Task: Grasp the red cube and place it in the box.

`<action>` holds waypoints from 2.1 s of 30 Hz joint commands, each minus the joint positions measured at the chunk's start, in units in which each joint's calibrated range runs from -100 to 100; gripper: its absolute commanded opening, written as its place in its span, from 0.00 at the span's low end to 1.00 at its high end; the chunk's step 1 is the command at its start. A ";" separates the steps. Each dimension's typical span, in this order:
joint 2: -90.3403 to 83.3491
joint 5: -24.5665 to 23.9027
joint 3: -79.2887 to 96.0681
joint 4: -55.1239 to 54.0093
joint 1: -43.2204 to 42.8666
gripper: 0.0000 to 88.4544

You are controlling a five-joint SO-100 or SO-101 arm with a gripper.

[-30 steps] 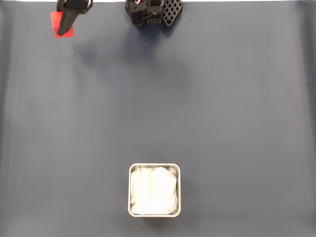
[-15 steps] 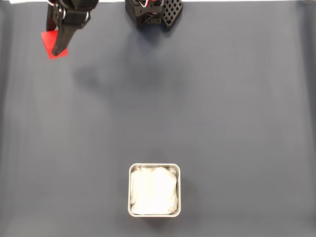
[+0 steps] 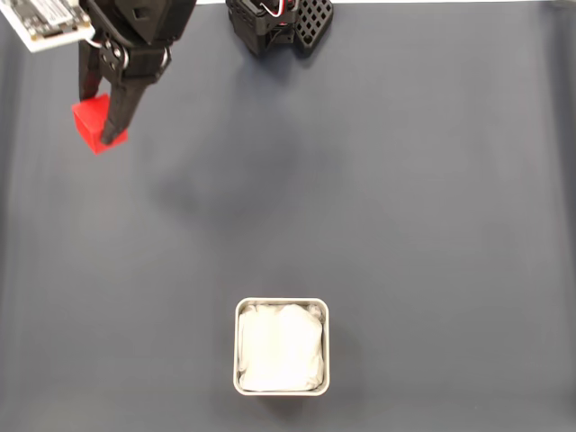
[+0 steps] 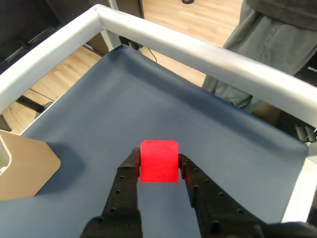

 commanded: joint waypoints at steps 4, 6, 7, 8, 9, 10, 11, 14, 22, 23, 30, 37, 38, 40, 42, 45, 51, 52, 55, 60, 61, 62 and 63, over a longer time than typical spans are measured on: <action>3.10 -0.39 -6.59 -2.30 -5.31 0.06; 4.14 -0.24 -7.77 -2.79 -6.80 0.06; 4.66 -0.20 -8.41 -2.95 -7.51 0.06; 5.26 -0.15 -9.05 -3.20 -8.22 0.06; 5.87 -0.15 -9.69 -3.20 -8.86 0.06; 6.56 -0.10 -10.42 -3.20 -9.50 0.06; 7.17 -0.10 -11.06 -3.20 -10.14 0.06; 9.07 -0.05 -12.79 -3.61 -11.92 0.05; 13.15 0.73 -14.89 -7.54 -16.39 0.05; 13.75 0.83 -15.16 -8.03 -16.89 0.05; 19.47 0.93 -19.82 -9.59 -20.30 0.05; 25.45 1.17 -24.65 -11.39 -22.85 0.05; 26.15 1.17 -25.20 -11.64 -23.21 0.05; 27.71 1.32 -26.20 -12.46 -23.92 0.05; 28.83 1.56 -26.75 -13.69 -24.70 0.05; 30.57 1.86 -27.94 -14.76 -25.84 0.05; 33.86 2.00 -31.31 -15.00 -28.04 0.05; 34.29 2.05 -31.59 -15.17 -28.47 0.05; 35.24 2.30 -32.32 -15.82 -29.60 0.05; 37.24 2.49 -34.23 -16.15 -31.38 0.05; 37.67 2.54 -34.69 -16.23 -31.66 0.05; 38.02 2.59 -35.05 -16.31 -31.95 0.05; 38.54 2.64 -35.42 -16.39 -32.23 0.05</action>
